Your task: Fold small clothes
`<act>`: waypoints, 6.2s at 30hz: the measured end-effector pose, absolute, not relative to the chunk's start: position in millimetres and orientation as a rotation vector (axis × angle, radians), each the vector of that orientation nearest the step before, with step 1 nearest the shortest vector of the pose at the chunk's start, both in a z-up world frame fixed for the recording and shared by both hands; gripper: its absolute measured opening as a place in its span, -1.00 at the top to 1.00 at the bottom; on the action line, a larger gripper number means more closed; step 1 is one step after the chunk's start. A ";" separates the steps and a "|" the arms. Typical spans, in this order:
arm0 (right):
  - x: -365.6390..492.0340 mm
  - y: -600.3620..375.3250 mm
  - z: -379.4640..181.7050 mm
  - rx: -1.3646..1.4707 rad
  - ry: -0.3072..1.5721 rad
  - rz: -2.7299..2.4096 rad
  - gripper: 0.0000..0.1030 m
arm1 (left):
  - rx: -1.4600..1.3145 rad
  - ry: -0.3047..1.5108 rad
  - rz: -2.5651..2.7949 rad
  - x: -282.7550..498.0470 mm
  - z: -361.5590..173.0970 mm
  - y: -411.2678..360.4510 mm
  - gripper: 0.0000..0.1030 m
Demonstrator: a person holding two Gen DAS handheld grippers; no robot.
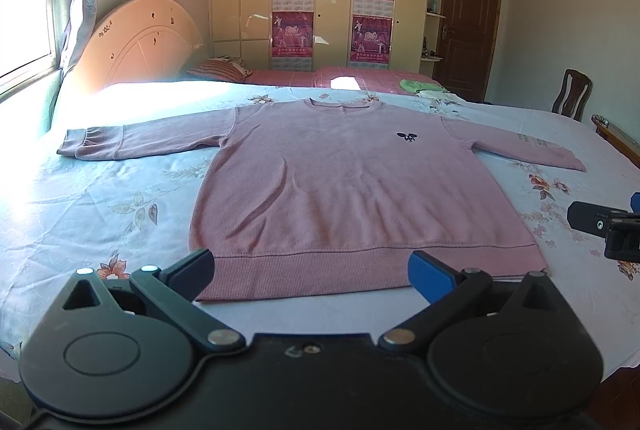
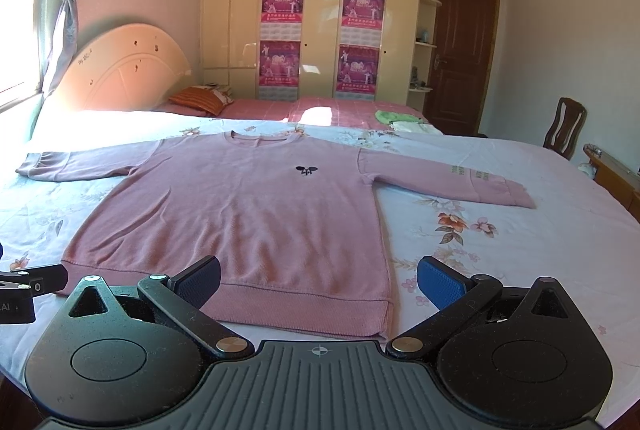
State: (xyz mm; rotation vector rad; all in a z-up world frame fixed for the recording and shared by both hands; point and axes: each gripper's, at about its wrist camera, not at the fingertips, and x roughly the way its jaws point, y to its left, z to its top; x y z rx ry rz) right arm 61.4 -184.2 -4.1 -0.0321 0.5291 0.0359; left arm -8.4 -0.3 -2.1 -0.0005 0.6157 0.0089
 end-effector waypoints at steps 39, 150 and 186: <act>221.4 -347.6 -23.2 0.233 0.536 -0.236 -0.99 | -0.065 0.660 -0.173 205.1 -29.3 -18.4 -0.96; 366.4 -313.2 -105.2 0.633 0.677 -0.001 0.05 | -0.473 0.616 -0.212 454.6 -128.3 63.4 0.87; 498.3 -307.0 -97.7 0.212 0.731 0.006 0.89 | -0.083 0.694 -0.231 513.2 -127.1 -7.9 -0.42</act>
